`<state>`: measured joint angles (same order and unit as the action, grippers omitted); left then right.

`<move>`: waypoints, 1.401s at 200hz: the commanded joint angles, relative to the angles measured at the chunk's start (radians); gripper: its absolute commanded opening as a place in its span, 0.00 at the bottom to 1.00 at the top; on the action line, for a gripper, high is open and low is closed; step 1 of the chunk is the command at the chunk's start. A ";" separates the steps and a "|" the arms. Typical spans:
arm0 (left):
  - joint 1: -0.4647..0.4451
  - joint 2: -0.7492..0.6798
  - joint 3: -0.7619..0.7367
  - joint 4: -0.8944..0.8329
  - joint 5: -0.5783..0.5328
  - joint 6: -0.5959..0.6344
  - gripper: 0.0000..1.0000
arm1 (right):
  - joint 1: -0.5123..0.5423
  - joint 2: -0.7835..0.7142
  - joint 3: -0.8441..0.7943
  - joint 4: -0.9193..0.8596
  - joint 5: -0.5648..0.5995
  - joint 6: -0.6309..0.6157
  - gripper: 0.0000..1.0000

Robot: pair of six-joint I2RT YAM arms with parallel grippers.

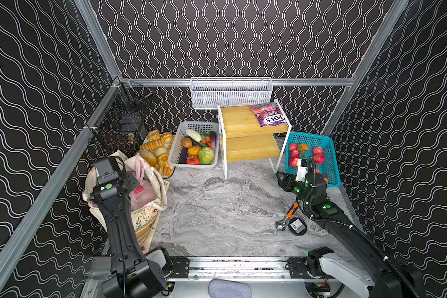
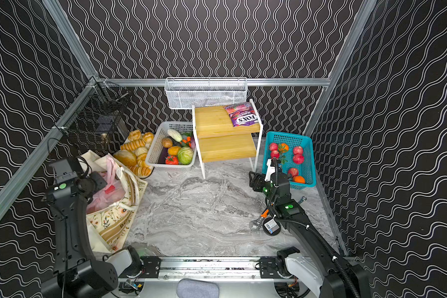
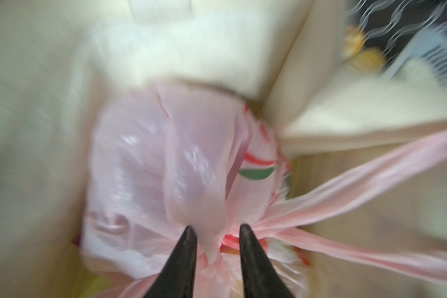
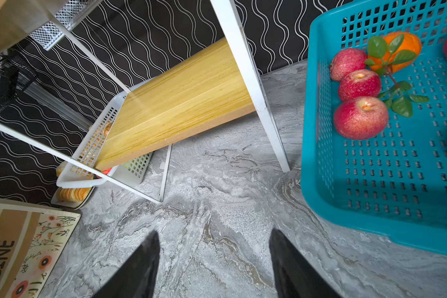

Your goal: Place the mixed food into the grocery bags and tie them

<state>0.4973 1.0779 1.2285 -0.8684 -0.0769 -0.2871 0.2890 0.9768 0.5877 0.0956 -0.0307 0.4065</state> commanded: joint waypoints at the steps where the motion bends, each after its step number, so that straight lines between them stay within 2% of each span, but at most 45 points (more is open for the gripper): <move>1: 0.001 0.003 0.031 -0.003 -0.016 0.004 0.41 | 0.001 -0.004 -0.006 0.049 0.006 -0.006 0.69; 14: 0.001 0.030 0.001 0.031 -0.027 0.027 0.43 | 0.001 -0.003 -0.009 0.055 0.007 -0.003 0.69; 24: 0.001 0.068 -0.029 0.042 -0.047 0.022 0.38 | 0.002 -0.002 -0.010 0.055 0.006 -0.004 0.69; 44: 0.001 0.131 -0.080 0.059 0.020 0.025 0.32 | 0.001 -0.001 -0.012 0.055 0.003 -0.004 0.69; 85: 0.001 0.132 -0.252 0.133 0.022 0.000 0.24 | 0.002 -0.011 -0.015 0.042 0.015 -0.013 0.69; 108: 0.001 0.109 -0.273 0.117 -0.002 0.004 0.21 | 0.001 -0.009 -0.021 0.055 0.013 -0.008 0.69; 120: 0.001 0.090 -0.247 0.099 -0.008 0.009 0.24 | 0.002 -0.006 -0.018 0.055 0.009 -0.007 0.69; 162: 0.001 0.024 -0.008 0.014 0.040 0.017 0.47 | 0.001 -0.006 -0.008 0.052 0.010 -0.011 0.69; 178: 0.000 -0.013 0.069 0.022 0.135 0.006 0.55 | 0.001 -0.008 -0.012 0.058 0.011 -0.008 0.69; 195: -0.013 -0.066 0.084 0.079 0.290 -0.002 0.57 | 0.001 -0.009 -0.019 0.075 0.005 -0.008 0.69; 211: -0.088 -0.130 0.044 0.164 0.429 -0.006 0.59 | 0.001 -0.007 -0.022 0.085 -0.004 -0.009 0.69; 241: -0.370 -0.233 -0.030 0.275 0.447 -0.010 0.54 | 0.002 0.001 -0.020 0.091 0.000 -0.009 0.69; 265: -0.565 -0.189 -0.074 0.295 0.558 -0.004 0.51 | 0.002 0.019 -0.019 0.110 -0.002 -0.005 0.69; 280: -0.716 -0.145 -0.112 0.299 0.531 0.011 0.51 | 0.001 0.035 -0.014 0.115 0.002 -0.002 0.69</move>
<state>-0.0597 0.8848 1.1595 -0.6106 0.3901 -0.2878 0.2890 0.9939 0.5674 0.1555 -0.0322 0.4000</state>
